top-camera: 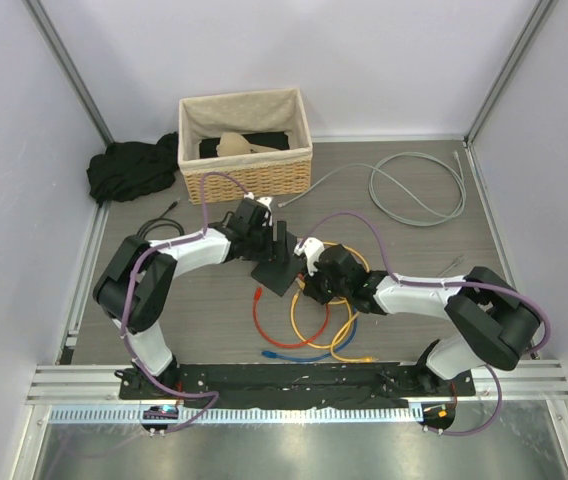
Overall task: Insert the plug into the switch port
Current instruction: Insert the connector into the switch port.
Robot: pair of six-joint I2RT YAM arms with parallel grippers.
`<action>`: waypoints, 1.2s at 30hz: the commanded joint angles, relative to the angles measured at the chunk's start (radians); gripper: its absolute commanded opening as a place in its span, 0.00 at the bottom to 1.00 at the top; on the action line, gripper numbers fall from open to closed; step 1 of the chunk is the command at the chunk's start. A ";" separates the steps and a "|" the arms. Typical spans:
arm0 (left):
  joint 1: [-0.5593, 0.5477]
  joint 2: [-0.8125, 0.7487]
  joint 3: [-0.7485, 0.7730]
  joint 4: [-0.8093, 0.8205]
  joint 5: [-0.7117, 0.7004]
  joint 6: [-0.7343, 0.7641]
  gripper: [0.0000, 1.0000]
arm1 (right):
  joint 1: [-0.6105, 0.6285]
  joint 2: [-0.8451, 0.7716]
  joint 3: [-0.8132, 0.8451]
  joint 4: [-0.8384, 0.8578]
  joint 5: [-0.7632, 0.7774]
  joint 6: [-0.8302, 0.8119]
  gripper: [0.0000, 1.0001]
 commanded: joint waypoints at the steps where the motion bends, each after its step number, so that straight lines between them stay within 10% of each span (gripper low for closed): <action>1: 0.003 0.031 0.016 -0.021 0.041 0.029 0.76 | 0.004 0.015 0.016 0.043 0.001 -0.024 0.01; 26: 0.003 0.090 0.045 -0.067 0.179 0.089 0.75 | 0.034 0.039 -0.003 0.170 0.017 -0.079 0.01; 36: 0.001 0.119 0.053 -0.138 0.194 0.101 0.72 | 0.142 0.016 0.029 0.153 0.258 -0.153 0.01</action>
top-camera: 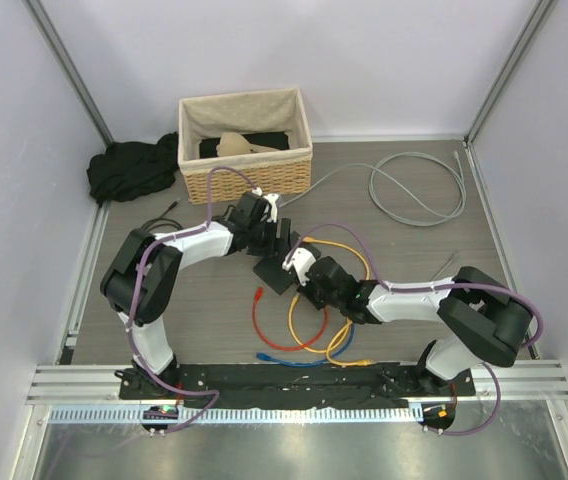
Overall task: Insert the plug into the switch port
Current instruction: Insert the connector into the switch port.
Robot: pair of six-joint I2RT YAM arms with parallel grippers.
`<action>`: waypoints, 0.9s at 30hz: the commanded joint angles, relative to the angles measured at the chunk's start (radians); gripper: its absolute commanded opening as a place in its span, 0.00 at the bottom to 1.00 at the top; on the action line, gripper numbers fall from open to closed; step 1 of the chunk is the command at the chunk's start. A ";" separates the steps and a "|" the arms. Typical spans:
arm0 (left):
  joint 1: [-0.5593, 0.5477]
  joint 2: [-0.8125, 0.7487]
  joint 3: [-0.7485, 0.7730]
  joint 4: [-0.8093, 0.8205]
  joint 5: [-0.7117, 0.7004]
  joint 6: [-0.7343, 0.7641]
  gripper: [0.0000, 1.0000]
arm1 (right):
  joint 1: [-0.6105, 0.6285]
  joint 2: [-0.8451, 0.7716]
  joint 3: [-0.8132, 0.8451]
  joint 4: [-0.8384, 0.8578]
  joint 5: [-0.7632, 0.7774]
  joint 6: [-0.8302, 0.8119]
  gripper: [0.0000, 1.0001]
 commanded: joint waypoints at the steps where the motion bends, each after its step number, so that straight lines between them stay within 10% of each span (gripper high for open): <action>1: -0.019 0.055 -0.015 -0.130 0.069 0.006 0.72 | 0.039 -0.019 0.049 0.074 0.105 -0.052 0.01; 27: -0.083 0.040 -0.062 -0.083 0.179 -0.141 0.66 | 0.031 0.063 0.182 0.146 0.115 -0.046 0.01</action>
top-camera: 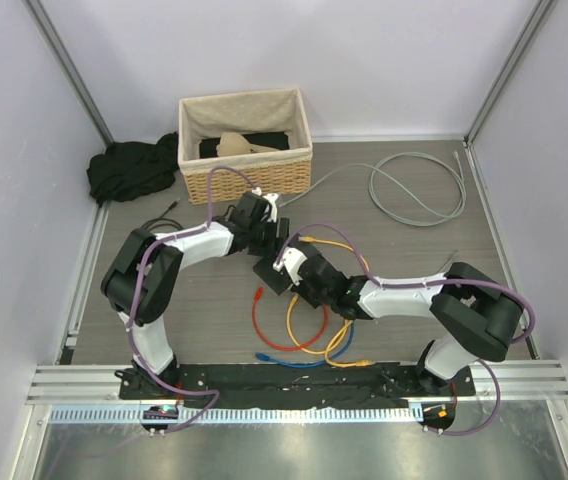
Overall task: Insert the plug into the switch port
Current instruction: Insert the connector into the switch port.
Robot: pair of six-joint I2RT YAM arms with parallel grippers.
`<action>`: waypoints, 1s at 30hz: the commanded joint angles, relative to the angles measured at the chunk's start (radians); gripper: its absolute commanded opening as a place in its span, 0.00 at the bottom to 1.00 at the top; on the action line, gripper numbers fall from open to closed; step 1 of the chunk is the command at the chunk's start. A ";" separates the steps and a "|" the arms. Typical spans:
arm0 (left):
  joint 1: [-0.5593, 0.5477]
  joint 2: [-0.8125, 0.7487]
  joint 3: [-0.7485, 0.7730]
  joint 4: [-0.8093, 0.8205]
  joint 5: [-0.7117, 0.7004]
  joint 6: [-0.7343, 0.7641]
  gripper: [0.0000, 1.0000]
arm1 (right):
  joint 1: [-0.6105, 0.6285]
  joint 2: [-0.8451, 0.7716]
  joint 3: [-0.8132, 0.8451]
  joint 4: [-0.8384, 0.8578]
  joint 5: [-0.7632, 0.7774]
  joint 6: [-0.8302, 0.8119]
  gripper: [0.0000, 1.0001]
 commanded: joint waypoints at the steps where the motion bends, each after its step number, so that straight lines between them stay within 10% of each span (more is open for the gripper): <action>1: -0.083 0.030 -0.068 -0.068 0.183 -0.147 0.66 | -0.003 0.024 0.100 0.252 0.036 0.012 0.01; 22: -0.173 0.036 -0.118 -0.023 0.222 -0.215 0.63 | -0.121 0.070 0.301 0.266 -0.092 0.031 0.01; 30: -0.126 0.055 -0.007 -0.155 0.032 -0.085 0.68 | -0.126 0.055 0.248 0.165 -0.121 0.084 0.01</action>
